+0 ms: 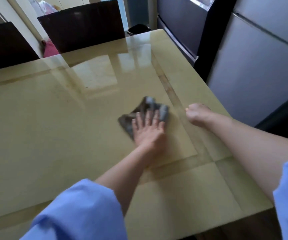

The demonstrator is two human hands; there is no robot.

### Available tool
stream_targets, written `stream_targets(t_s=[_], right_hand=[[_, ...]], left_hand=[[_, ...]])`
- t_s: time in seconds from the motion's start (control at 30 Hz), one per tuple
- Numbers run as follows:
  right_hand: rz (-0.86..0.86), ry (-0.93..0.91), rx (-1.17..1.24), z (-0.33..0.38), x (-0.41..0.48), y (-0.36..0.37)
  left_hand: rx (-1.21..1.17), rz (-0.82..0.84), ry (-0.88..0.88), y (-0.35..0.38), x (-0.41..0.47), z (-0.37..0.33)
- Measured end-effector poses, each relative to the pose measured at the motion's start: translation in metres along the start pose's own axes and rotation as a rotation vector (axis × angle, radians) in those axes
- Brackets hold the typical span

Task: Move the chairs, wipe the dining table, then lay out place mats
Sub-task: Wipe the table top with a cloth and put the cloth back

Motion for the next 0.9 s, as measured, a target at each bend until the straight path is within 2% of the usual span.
stream_targets(t_s=[0.07, 0.13, 0.2, 0.27, 0.37, 0.47, 0.53, 0.57, 0.63, 0.77, 0.83, 0.9], right_hand=[[0.022, -0.015, 0.042, -0.004, 0.001, -0.002], [0.006, -0.031, 0.102, -0.007, 0.001, -0.003], [0.014, -0.047, 0.124, -0.009, -0.003, -0.002], [0.020, -0.072, 0.116, -0.018, -0.010, 0.004], [0.067, -0.075, 0.111, -0.039, -0.024, 0.012], [0.123, -0.092, 0.116, -0.041, -0.044, 0.017], [0.127, -0.138, 0.118, -0.032, -0.057, 0.019], [0.133, -0.154, 0.128, -0.028, -0.064, 0.022], [0.124, -0.179, 0.130, -0.022, -0.074, 0.024], [0.048, -0.171, 0.109, -0.020, -0.086, 0.024], [0.012, -0.167, 0.091, -0.013, -0.095, 0.028], [0.002, -0.173, 0.079, 0.000, -0.105, 0.035]], left_hand=[[0.027, 0.045, 0.153, 0.016, -0.014, -0.047], [0.060, 0.097, 0.230, 0.021, -0.022, -0.062], [0.095, 0.109, 0.271, 0.017, -0.028, -0.047], [0.117, 0.083, 0.227, 0.010, -0.037, -0.008], [0.085, 0.042, 0.013, -0.007, -0.065, 0.077], [0.006, 0.034, -0.330, -0.026, -0.098, 0.153], [-0.061, -0.012, -0.544, -0.027, -0.106, 0.163], [-0.088, -0.028, -0.593, -0.023, -0.106, 0.151], [-0.091, 0.015, -0.495, -0.005, -0.103, 0.099], [-0.001, 0.182, 0.019, 0.039, -0.133, -0.019], [0.071, 0.238, 0.166, 0.043, -0.146, -0.028], [0.097, 0.253, 0.195, 0.035, -0.151, -0.003]])
Point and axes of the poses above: each hand's wrist, its own x-axis towards the middle knuckle, its own y-axis out of the palm, z = x × y, the point moved 4 cm from there along x, towards the middle knuckle, and after that the axes turned 1 degree about z, right-handed, at the moved point
